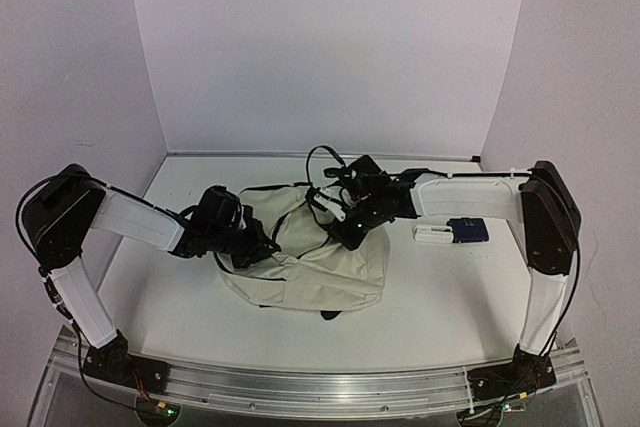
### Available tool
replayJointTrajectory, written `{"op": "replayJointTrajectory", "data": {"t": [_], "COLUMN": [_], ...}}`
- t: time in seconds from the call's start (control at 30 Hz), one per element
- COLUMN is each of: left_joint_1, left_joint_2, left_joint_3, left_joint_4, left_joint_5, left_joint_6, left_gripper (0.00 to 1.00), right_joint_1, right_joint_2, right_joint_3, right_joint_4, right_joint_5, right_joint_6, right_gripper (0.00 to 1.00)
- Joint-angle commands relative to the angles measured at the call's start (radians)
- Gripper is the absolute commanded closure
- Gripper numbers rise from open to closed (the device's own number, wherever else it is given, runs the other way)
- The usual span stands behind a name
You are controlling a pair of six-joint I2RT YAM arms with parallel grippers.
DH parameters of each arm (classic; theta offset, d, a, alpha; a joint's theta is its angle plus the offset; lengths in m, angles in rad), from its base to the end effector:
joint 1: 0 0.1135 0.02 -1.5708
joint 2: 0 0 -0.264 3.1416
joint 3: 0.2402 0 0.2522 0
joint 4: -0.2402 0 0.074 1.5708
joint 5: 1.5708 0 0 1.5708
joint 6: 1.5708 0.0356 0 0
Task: Pack the student bag
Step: Adjust the student bag at the center of the board.
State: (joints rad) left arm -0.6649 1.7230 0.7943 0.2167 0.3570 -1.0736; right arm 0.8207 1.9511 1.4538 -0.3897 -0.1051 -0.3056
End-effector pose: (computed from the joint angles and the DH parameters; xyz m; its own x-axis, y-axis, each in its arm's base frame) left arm 0.2568 -0.2171 0.1441 -0.9363 -0.3123 -0.1604 -0.0769 0.6281 -0.7743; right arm 0.2911 0.3179 0.2097 -0.2715 -0.7302 -0.6269 -0.8959 0.4297 -0.1125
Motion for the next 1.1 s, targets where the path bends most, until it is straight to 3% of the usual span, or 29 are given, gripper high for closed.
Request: {"op": "replayJointTrajectory", "data": {"t": [0.0,0.1,0.17,0.4,0.53,0.87,1.07], "left_joint_1": [-0.044,-0.052,-0.053,-0.053,-0.043,-0.019,-0.019], "left_joint_2": [0.038,-0.043,-0.093,-0.113,-0.078,-0.046,-0.098], "left_joint_3": [0.089,0.119,0.183,0.491,0.617,0.745,0.675], "left_joint_4": [-0.561,-0.655,-0.741,-1.0,-1.065,-1.033,-0.916], "left_joint_5": [-0.039,-0.016,-0.037,-0.092,-0.098,-0.026,-0.008], "left_joint_6": [0.15,0.149,0.163,0.2,0.237,0.342,0.313], "left_gripper": [0.8,0.52,0.39,0.12,0.07,0.02,0.02], "right_joint_1": [-0.04,-0.054,-0.061,-0.158,-0.226,-0.524,-0.588], "right_joint_2": [-0.022,-0.149,-0.228,-0.338,-0.376,-0.293,-0.218], "right_joint_3": [0.002,-0.037,-0.032,0.11,0.107,0.137,0.151], "right_joint_4": [-0.214,-0.233,-0.241,-0.307,-0.373,-0.59,-0.663], "right_joint_5": [0.015,-0.018,-0.048,-0.173,-0.191,-0.197,-0.098], "right_joint_6": [-0.01,-0.017,-0.027,0.122,0.148,-0.074,-0.401], "right_gripper": [0.73,0.32,0.24,0.11,0.02,0.02,0.02]}}
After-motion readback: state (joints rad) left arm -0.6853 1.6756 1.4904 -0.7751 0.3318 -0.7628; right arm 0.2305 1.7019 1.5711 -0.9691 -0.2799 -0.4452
